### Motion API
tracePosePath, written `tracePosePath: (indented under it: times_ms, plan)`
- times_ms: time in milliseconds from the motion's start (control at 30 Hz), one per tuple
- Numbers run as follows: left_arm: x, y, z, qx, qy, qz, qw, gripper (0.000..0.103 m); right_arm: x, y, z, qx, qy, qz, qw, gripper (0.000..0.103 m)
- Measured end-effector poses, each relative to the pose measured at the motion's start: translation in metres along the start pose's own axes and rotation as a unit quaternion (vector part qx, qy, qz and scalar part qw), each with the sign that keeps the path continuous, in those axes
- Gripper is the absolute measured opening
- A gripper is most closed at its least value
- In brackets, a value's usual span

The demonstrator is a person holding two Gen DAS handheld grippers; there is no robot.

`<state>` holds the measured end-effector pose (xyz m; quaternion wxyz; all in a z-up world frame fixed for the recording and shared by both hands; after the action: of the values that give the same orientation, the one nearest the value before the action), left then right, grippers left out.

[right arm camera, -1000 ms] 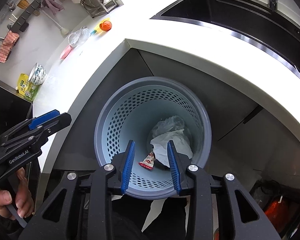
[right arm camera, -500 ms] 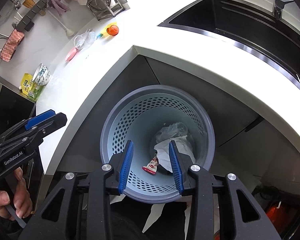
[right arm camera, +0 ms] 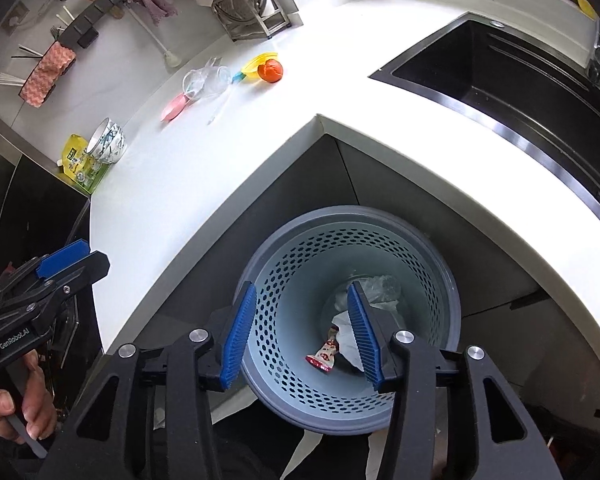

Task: Collect trash
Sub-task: 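Move both tools back toward the remaining items on the counter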

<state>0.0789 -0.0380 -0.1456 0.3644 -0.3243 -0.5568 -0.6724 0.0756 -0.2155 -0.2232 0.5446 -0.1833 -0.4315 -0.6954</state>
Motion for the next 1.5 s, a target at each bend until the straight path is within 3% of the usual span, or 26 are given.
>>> tracePosePath:
  times_ms: [267,633,867,1500]
  plan:
    - [0.023,0.016,0.042,0.025,0.031,-0.026,0.9989,0.067,-0.025,0.041,0.037,0.035,0.015,0.011,0.999,0.048]
    - [0.013,0.037,0.079,0.059,0.033,-0.031,0.9973,0.07,-0.061,0.094,0.093,0.094,0.028,0.016,0.995,0.052]
    - [-0.005,0.058,0.098,0.072,0.022,-0.028,0.9968,0.07,-0.081,0.115,0.095,0.087,0.022,0.021,0.996,0.052]
    - [-0.061,0.122,0.132,0.047,0.005,-0.027,0.9985,0.073,-0.125,0.182,0.087,0.06,-0.008,-0.008,0.998,0.054]
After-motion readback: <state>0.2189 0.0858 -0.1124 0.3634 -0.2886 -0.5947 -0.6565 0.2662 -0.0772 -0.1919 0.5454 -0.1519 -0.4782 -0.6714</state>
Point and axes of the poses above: each gripper's, at about its wrist camera, not at the fingertips, and x roughly against the way its jaws point, z to its left, y to its top, the point moved 10 cm from there along -x, roughly the way its jaws point, and after that the axes turned 14 degrees about y, right-handed, at the moved point
